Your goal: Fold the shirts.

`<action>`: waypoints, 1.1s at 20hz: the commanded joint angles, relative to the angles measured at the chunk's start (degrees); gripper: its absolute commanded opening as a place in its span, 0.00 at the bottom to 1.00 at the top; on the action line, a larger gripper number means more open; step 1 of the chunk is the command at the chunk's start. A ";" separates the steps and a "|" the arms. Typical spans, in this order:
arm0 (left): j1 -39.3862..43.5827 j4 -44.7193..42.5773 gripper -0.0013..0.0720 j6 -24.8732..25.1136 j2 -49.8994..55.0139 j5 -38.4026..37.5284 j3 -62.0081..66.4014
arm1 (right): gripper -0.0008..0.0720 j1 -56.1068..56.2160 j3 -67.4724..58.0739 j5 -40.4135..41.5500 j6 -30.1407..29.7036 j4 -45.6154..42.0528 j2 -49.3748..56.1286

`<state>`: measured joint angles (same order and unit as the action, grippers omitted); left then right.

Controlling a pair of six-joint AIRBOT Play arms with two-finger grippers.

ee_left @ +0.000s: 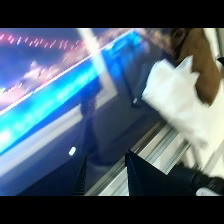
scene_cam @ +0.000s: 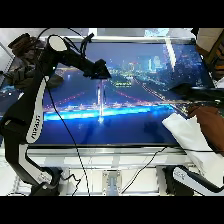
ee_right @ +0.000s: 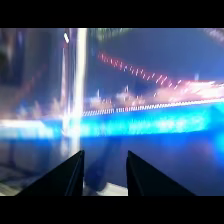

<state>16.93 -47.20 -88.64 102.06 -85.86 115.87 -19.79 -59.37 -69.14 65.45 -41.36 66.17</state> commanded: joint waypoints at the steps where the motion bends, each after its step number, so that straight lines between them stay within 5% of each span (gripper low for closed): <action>1: 0.85 -11.93 0.43 -1.64 0.00 -11.30 -0.35 | 0.43 17.84 1.16 11.19 8.44 -16.90 1.38; 7: 2.69 -31.34 0.40 -0.92 -0.44 -14.53 -0.35 | 0.43 24.46 4.02 8.70 20.35 -19.96 5.97; 13: 2.75 -26.69 0.40 0.72 -0.44 -3.67 -0.37 | 0.43 24.46 4.00 7.91 22.05 -17.64 6.10; 22: 2.75 -24.15 0.40 3.19 -0.44 1.31 -0.35 | 0.43 24.46 4.00 10.93 21.99 -15.80 6.10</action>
<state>19.66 -71.85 -85.82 101.67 -86.87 115.52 4.60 -55.40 -59.20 87.31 -57.54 72.23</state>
